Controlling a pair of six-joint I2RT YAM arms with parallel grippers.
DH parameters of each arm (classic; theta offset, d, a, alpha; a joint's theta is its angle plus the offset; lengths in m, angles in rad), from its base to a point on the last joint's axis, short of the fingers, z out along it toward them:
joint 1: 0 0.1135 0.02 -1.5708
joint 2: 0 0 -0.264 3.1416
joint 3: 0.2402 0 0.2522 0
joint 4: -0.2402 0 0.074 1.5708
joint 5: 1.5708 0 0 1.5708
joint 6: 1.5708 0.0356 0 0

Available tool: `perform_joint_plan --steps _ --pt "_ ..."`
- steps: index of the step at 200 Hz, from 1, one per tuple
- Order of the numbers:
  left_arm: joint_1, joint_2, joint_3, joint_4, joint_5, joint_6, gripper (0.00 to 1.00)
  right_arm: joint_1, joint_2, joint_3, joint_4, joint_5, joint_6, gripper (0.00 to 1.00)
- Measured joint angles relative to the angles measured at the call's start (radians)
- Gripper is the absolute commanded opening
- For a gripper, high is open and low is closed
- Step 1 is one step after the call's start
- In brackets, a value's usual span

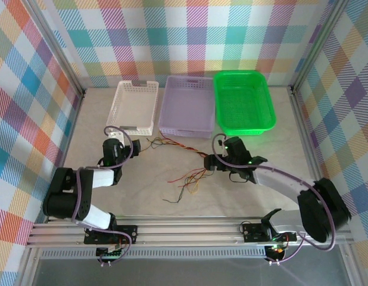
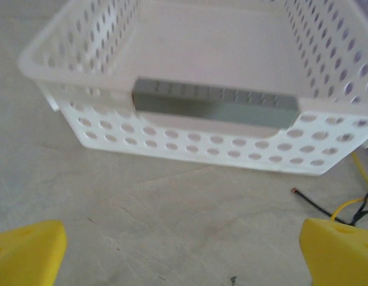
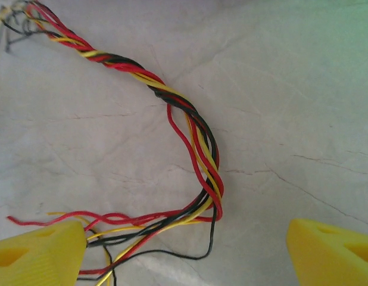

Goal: Untangle the cables

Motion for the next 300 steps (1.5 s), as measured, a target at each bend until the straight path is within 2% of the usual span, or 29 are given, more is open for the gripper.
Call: perform_joint_plan --steps 51,100,127,151,177,208,231,300 --pt "0.0 -0.311 0.02 -0.213 0.002 -0.061 1.0 0.045 0.143 0.103 -0.031 0.107 0.006 0.77" --pt "-0.011 -0.626 0.159 -0.58 0.033 -0.173 1.0 0.06 0.21 0.127 -0.05 0.14 0.024 0.73" --pt "-0.026 -0.721 0.278 -0.787 0.039 -0.255 1.0 0.061 0.233 0.127 -0.052 0.138 0.037 0.68" --pt "-0.027 -0.779 0.312 -0.935 0.037 -0.328 1.0 0.061 0.257 0.128 -0.062 0.138 0.047 0.67" --pt "-0.04 -0.852 0.313 -1.113 -0.05 -0.501 1.0 0.061 0.266 0.129 -0.082 0.139 0.059 0.64" --pt "-0.046 -0.89 0.314 -1.193 -0.049 -0.584 1.0 0.061 0.266 0.131 -0.08 0.135 0.065 0.62" --pt "-0.052 -0.879 0.316 -1.218 -0.03 -0.612 1.0 0.061 0.284 0.14 -0.07 0.127 0.068 0.57" --pt "-0.055 -0.688 0.349 -1.329 0.092 -0.661 1.0 0.061 0.34 0.196 -0.114 0.14 0.082 0.52"
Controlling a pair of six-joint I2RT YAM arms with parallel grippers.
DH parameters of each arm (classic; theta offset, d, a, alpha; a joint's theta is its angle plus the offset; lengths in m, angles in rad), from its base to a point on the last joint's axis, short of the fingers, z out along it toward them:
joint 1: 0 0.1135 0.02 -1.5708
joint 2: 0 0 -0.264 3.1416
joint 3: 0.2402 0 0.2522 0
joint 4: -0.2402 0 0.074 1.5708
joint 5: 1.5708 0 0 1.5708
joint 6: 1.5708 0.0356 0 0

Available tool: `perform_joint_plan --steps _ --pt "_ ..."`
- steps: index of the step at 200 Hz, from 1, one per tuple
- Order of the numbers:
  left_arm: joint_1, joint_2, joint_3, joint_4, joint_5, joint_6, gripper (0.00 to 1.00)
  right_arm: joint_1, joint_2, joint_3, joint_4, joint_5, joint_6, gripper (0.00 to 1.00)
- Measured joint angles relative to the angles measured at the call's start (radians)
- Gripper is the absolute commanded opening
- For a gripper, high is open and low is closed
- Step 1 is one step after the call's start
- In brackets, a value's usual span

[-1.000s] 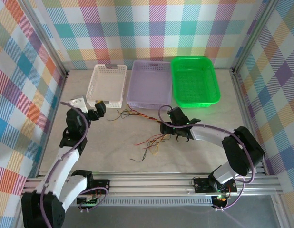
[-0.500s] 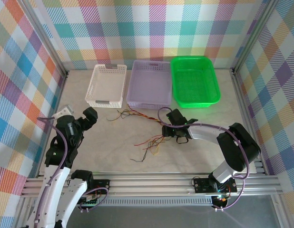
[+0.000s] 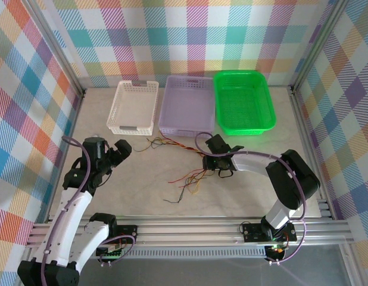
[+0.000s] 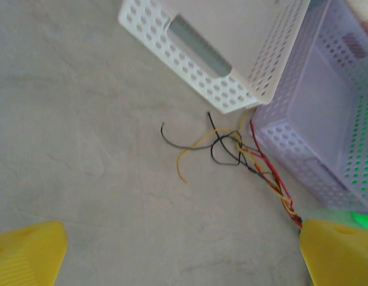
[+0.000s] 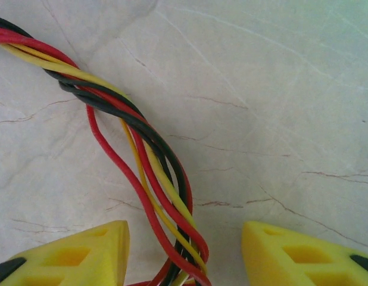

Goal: Untangle the cables

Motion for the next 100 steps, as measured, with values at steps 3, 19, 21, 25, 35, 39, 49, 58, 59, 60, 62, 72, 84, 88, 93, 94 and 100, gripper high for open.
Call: perform_joint_plan --steps 3,19,21,25,35,39,49,58,59,60,62,72,84,88,93,94,100 --pt "-0.001 -0.001 0.0 -0.002 0.003 -0.003 1.0 0.0 0.001 0.002 -0.002 0.0 0.0 0.52" --pt "-0.012 -0.011 -0.003 0.0 0.02 -0.018 1.0 0.0 0.011 0.012 -0.013 0.007 0.001 0.51" --pt "-0.015 -0.013 -0.004 0.0 0.023 -0.021 1.0 0.0 0.012 0.013 -0.014 0.007 0.0 0.51" --pt "-0.019 -0.016 -0.005 0.001 0.025 -0.024 1.0 0.0 0.014 0.016 -0.018 0.01 0.001 0.5" --pt "-0.033 -0.021 -0.013 0.003 0.028 -0.03 1.0 0.0 0.021 0.023 -0.027 0.014 0.0 0.47" --pt "-0.039 -0.021 -0.016 0.004 0.03 -0.034 1.0 0.0 0.022 0.026 -0.031 0.017 0.002 0.46" --pt "-0.053 -0.018 -0.023 0.003 0.031 -0.04 1.0 0.0 0.028 0.03 -0.037 0.024 0.003 0.42" --pt "-0.064 -0.011 -0.025 0.002 0.031 -0.043 1.0 0.0 0.031 0.034 -0.045 0.032 0.005 0.37" --pt "-0.065 -0.01 -0.025 0.002 0.031 -0.044 1.0 0.0 0.032 0.035 -0.046 0.032 0.003 0.37" --pt "-0.067 -0.009 -0.025 0.002 0.031 -0.045 1.0 0.0 0.032 0.035 -0.047 0.033 0.002 0.37" --pt "-0.069 -0.007 -0.026 0.002 0.031 -0.045 1.0 0.0 0.033 0.037 -0.048 0.035 0.003 0.36" --pt "-0.082 0.005 -0.026 0.002 0.028 -0.047 1.0 -0.001 0.039 0.043 -0.06 0.043 0.005 0.34" --pt "-0.1 0.022 -0.026 0.003 0.02 -0.049 1.0 -0.001 0.047 0.053 -0.072 0.051 0.005 0.31" --pt "-0.109 0.029 -0.026 0.004 0.016 -0.05 1.0 -0.001 0.048 0.056 -0.077 0.052 0.003 0.29" --pt "-0.119 0.037 -0.026 0.004 0.012 -0.051 1.0 -0.001 0.052 0.059 -0.081 0.055 0.005 0.27" --pt "-0.121 0.039 -0.026 0.005 0.012 -0.051 1.0 -0.001 0.052 0.06 -0.082 0.054 0.005 0.27" --pt "-0.135 0.051 -0.025 0.005 0.004 -0.051 1.0 -0.001 0.054 0.063 -0.086 0.056 0.005 0.25"
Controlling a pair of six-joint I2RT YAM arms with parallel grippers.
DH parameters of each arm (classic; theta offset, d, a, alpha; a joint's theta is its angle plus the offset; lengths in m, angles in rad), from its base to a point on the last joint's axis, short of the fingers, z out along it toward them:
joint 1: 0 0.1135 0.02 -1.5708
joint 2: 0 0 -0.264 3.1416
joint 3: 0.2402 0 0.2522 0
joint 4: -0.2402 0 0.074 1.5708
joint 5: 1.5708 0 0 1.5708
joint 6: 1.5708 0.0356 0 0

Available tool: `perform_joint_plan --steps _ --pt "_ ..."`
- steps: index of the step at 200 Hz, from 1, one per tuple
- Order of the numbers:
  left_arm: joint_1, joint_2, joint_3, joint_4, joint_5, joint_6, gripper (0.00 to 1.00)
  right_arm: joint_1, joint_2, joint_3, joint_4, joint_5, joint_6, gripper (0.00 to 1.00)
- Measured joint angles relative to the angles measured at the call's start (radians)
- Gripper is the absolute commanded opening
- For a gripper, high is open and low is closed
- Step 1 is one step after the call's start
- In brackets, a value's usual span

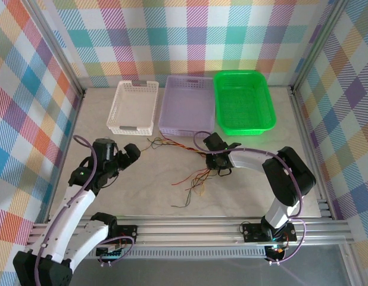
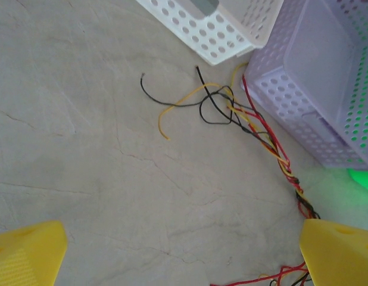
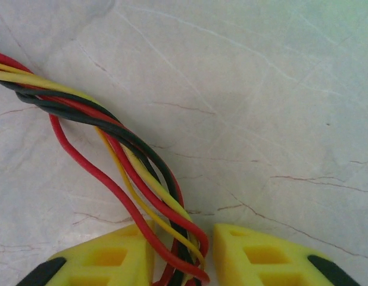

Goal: Untangle the cables

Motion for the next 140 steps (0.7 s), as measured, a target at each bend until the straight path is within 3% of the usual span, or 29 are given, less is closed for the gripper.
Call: perform_joint_plan --steps 25,41,108,140 --pt "-0.055 0.056 0.003 0.0 -0.024 -0.003 1.0 0.0 0.005 0.003 0.0 0.006 -0.002 0.17" --pt "-0.095 0.093 0.009 0.0 -0.038 -0.007 1.0 0.0 0.006 0.003 0.013 0.002 -0.018 0.0" --pt "-0.213 0.158 0.023 0.041 -0.059 -0.042 1.0 -0.001 -0.046 -0.06 0.101 -0.024 -0.106 0.0" --pt "-0.249 0.158 0.033 0.059 -0.056 -0.079 1.0 0.005 -0.124 -0.121 0.158 -0.103 -0.166 0.0"
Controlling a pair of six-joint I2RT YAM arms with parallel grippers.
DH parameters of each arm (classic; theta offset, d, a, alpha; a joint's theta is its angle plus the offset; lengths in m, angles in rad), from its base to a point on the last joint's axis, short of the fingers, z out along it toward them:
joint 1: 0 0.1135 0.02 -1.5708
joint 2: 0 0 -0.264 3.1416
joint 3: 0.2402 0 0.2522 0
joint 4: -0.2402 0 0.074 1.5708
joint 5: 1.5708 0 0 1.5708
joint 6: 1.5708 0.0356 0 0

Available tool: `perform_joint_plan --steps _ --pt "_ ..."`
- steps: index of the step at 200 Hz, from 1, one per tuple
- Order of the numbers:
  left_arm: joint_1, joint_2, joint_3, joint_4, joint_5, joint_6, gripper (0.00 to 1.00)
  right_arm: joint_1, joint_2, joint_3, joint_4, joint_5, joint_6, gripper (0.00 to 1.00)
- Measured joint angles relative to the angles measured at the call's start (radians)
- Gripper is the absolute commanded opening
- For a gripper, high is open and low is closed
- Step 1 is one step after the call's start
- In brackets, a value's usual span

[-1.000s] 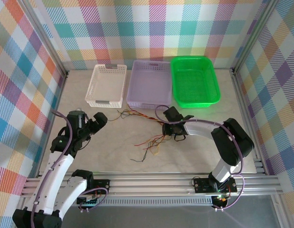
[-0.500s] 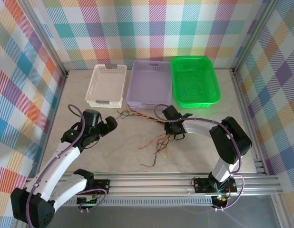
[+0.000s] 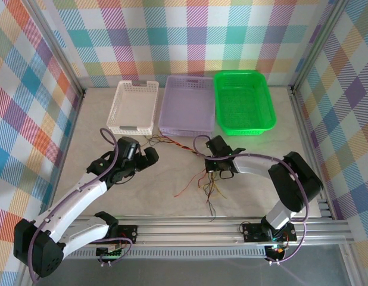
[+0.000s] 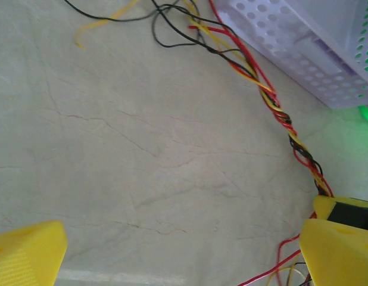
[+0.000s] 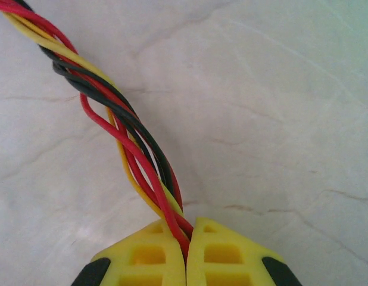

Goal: Untangle the cables

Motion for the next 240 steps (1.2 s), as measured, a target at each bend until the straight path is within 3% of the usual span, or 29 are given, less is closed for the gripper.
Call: perform_joint_plan --steps 98,156,204,240 --pt "-0.047 0.058 0.005 0.108 0.037 -0.163 1.0 0.002 -0.373 -0.034 0.0 -0.166 -0.153 0.0" --pt "-0.053 0.118 0.004 0.208 0.084 -0.292 1.0 0.009 -0.41 -0.034 -0.021 -0.264 -0.177 0.0" --pt "-0.069 0.097 -0.026 0.271 0.043 -0.387 1.0 0.031 -0.42 -0.034 -0.027 -0.315 -0.182 0.0" --pt "-0.074 0.096 -0.028 0.299 0.009 -0.422 0.91 0.043 -0.422 -0.034 -0.025 -0.347 -0.183 0.0"
